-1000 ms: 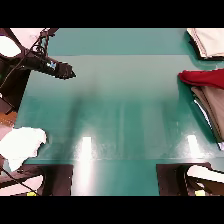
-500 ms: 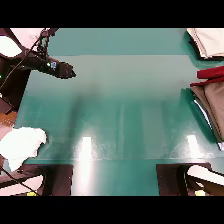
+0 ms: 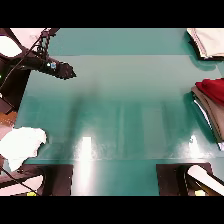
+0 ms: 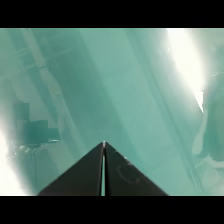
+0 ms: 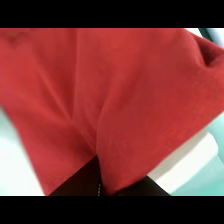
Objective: Fold the shirts.
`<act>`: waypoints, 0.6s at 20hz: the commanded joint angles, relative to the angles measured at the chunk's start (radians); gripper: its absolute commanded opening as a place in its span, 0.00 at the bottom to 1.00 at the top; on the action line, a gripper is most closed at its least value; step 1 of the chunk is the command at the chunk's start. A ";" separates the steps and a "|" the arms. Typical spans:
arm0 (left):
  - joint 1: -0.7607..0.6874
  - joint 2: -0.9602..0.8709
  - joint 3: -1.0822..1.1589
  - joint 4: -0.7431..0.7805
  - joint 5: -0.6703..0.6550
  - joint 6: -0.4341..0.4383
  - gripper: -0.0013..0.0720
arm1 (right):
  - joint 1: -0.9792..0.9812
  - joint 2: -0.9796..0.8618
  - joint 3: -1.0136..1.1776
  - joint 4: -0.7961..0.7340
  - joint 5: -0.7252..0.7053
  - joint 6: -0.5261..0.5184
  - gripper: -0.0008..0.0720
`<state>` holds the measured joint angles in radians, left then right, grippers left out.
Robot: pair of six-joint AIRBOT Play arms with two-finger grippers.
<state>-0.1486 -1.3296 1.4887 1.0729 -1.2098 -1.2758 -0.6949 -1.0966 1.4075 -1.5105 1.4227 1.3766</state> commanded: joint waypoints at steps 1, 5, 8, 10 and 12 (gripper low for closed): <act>0.000 0.000 0.000 -0.001 -0.005 0.019 0.05 | -0.091 0.045 -0.119 -0.095 0.029 0.029 0.04; 0.000 0.000 0.000 -0.001 -0.004 0.019 0.05 | -0.189 0.061 -0.205 -0.078 0.021 0.036 0.79; 0.000 0.000 0.000 -0.001 -0.002 0.019 0.05 | -0.183 0.071 -0.218 -0.048 0.008 0.058 0.94; 0.000 0.000 0.000 -0.001 0.027 0.019 0.05 | -0.147 0.098 -0.218 0.076 -0.027 0.059 0.93; 0.000 0.000 0.000 -0.004 0.020 0.019 0.05 | -0.083 0.133 -0.218 0.220 -0.043 0.059 0.90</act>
<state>-0.1486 -1.3296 1.4887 1.0718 -1.1984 -1.2575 -0.8299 -1.0000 1.1973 -1.4628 1.4094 1.4281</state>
